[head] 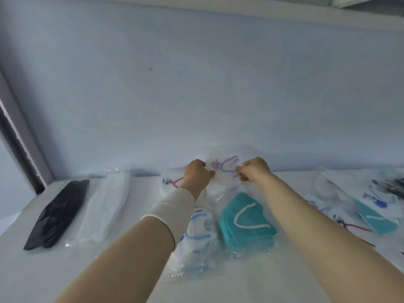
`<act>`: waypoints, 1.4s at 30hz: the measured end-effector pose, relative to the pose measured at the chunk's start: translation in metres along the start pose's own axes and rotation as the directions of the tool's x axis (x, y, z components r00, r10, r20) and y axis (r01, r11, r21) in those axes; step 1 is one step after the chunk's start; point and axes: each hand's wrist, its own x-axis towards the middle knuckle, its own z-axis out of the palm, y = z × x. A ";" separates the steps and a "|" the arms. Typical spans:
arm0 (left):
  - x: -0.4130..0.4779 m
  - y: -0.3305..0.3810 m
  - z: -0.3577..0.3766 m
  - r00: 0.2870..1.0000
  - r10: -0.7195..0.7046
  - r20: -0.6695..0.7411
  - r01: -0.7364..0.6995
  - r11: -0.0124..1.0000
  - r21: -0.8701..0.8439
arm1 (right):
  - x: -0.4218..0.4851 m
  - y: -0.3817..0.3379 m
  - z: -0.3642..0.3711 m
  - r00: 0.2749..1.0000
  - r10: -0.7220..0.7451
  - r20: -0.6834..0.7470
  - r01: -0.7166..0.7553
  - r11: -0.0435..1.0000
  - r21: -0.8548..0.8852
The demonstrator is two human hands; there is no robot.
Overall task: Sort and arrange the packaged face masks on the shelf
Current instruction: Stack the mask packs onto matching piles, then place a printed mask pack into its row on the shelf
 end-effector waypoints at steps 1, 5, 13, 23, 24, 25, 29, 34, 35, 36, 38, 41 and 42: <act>0.005 -0.001 0.003 1.000 -0.008 0.021 0.007 0.999 0.040 | 0.007 0.004 0.003 1.000 0.022 0.007 -0.022 0.998 -0.061; 0.015 -0.006 0.009 0.997 0.003 0.082 -0.026 0.960 0.278 | 0.017 0.010 0.010 0.997 0.081 0.010 -0.075 0.960 -0.270; -0.006 0.008 0.001 0.976 0.218 -0.026 -0.170 0.824 0.540 | 0.015 0.015 -0.001 0.998 0.058 0.036 -0.043 0.946 -0.321; -0.092 0.107 0.108 0.827 0.557 0.078 -0.562 0.809 0.173 | -0.033 0.109 -0.203 0.991 -0.128 0.032 0.132 0.960 -0.246; -0.095 0.111 0.133 0.838 0.533 0.121 -0.546 0.821 0.166 | -0.034 0.127 -0.218 0.994 -0.090 0.062 0.102 0.963 -0.249; -0.096 0.113 0.159 0.856 0.491 0.161 -0.515 0.839 0.178 | -0.035 0.145 -0.232 0.994 -0.074 0.077 0.092 0.959 -0.267; -0.085 0.111 0.247 0.952 0.198 0.233 -0.275 0.886 0.373 | -0.033 0.217 -0.278 0.984 -0.172 0.038 0.176 0.944 -0.280; -0.071 0.099 0.291 1.000 0.002 0.023 -0.012 0.887 0.463 | -0.026 0.277 -0.330 0.961 -0.239 -0.140 0.211 0.958 -0.193; -0.070 0.098 0.296 1.000 -0.002 -0.015 0.009 0.877 0.480 | -0.023 0.284 -0.337 0.960 -0.229 -0.159 0.203 0.965 -0.164; -0.070 0.098 0.299 0.999 -0.012 -0.040 0.030 0.874 0.484 | -0.021 0.292 -0.341 0.962 -0.216 -0.165 0.193 0.970 -0.145; -0.067 0.098 0.302 0.996 -0.060 -0.070 0.085 0.893 0.442 | -0.012 0.306 -0.343 0.968 -0.205 -0.146 0.185 0.973 -0.141; -0.058 0.098 0.298 0.990 -0.128 -0.066 0.144 0.903 0.405 | 0.002 0.305 -0.336 0.955 -0.274 -0.118 0.236 0.936 -0.263; -0.057 0.100 0.296 0.988 -0.144 -0.065 0.157 0.895 0.418 | 0.009 0.303 -0.332 0.941 -0.326 -0.096 0.275 0.896 -0.349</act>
